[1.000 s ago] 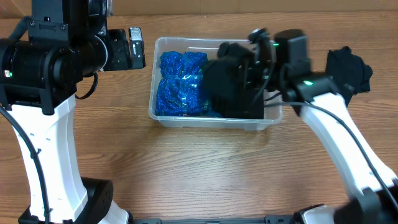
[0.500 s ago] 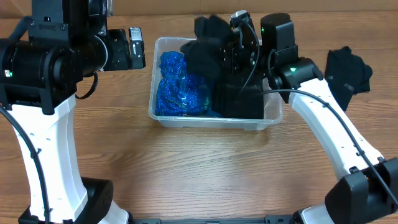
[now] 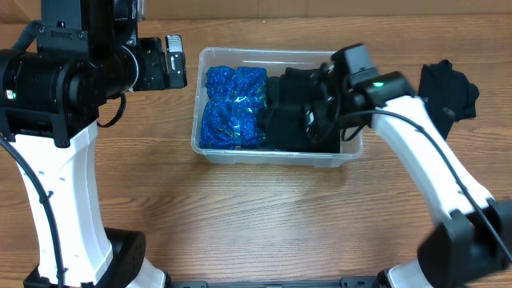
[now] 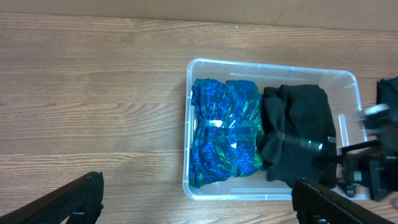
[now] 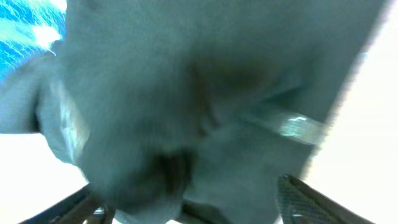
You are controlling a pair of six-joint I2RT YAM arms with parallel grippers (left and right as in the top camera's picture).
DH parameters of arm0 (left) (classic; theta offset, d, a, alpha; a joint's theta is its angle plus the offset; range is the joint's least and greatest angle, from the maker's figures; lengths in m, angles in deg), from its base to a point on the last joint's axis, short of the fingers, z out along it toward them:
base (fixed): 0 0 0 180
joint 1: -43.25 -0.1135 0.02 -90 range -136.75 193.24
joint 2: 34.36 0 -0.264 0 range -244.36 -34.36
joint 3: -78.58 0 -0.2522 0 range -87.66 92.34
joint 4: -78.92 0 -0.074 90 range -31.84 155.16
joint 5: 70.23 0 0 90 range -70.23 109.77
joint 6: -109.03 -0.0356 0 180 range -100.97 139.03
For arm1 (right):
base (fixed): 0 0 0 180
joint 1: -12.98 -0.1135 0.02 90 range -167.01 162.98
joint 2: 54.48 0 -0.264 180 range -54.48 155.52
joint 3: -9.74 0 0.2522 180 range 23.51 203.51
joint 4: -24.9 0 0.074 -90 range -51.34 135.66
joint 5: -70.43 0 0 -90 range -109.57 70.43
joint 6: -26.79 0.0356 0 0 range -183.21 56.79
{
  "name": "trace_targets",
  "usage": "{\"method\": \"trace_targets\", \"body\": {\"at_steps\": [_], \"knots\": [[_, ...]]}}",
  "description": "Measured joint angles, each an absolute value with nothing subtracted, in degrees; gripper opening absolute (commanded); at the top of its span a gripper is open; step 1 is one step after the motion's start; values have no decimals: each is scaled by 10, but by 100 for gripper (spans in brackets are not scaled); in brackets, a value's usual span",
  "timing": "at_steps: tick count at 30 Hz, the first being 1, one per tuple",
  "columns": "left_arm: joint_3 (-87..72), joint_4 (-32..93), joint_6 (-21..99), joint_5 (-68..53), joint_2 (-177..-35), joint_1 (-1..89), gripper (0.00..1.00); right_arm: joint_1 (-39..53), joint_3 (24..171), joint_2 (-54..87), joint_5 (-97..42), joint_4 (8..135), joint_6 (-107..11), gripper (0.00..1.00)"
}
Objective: Pack container
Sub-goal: 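Grasp the last black glove at the far right with the right gripper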
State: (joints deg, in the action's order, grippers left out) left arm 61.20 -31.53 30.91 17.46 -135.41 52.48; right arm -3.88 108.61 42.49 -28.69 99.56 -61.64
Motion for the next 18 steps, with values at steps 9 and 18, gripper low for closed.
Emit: {"method": "trace_targets", "body": {"at_steps": [9, 18], "knots": [[612, -316, 309, 175, -1354, 525, 100, 145, 1135, 305, -208, 944, -522, 100], [612, -316, 309, 175, -1354, 525, 100, 346, 1135, 541, -211, 855, -488, 100]]}}
